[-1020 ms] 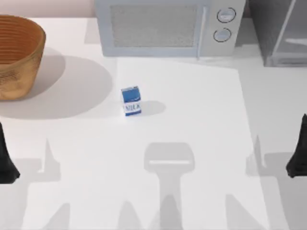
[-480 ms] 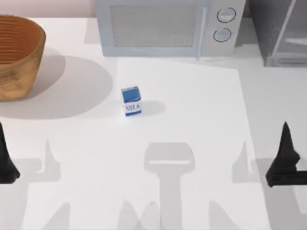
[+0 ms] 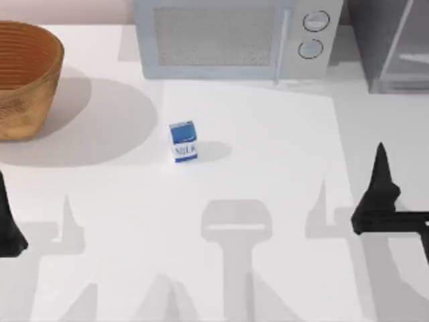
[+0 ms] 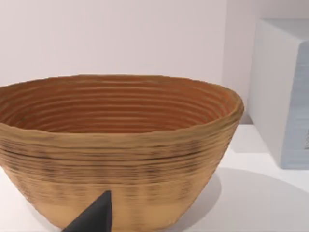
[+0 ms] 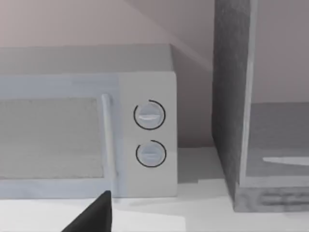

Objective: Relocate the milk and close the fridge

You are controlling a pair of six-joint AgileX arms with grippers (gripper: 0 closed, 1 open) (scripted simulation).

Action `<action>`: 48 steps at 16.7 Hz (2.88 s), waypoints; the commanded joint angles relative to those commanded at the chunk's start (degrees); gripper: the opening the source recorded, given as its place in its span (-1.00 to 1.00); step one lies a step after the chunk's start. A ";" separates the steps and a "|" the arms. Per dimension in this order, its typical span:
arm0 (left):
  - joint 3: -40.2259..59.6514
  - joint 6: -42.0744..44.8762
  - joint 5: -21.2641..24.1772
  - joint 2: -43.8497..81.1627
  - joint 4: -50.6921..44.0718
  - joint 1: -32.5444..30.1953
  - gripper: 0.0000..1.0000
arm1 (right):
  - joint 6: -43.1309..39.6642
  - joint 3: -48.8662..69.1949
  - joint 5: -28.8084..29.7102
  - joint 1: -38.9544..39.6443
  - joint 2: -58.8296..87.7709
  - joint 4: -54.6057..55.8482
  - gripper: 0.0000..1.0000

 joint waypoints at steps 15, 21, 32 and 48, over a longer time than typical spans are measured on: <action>0.00 0.00 0.00 0.00 0.00 0.00 1.00 | -0.35 47.30 -11.53 0.25 79.70 28.73 1.00; 0.00 0.00 0.00 0.00 0.00 0.00 1.00 | -0.33 55.18 -14.24 -0.67 90.32 32.86 1.00; 0.00 0.00 0.00 0.00 0.00 0.00 1.00 | -0.39 62.59 -16.72 -3.16 92.90 28.07 1.00; 0.00 0.00 0.00 0.00 0.00 0.00 1.00 | -0.41 64.50 -17.41 -3.87 93.56 26.85 -0.51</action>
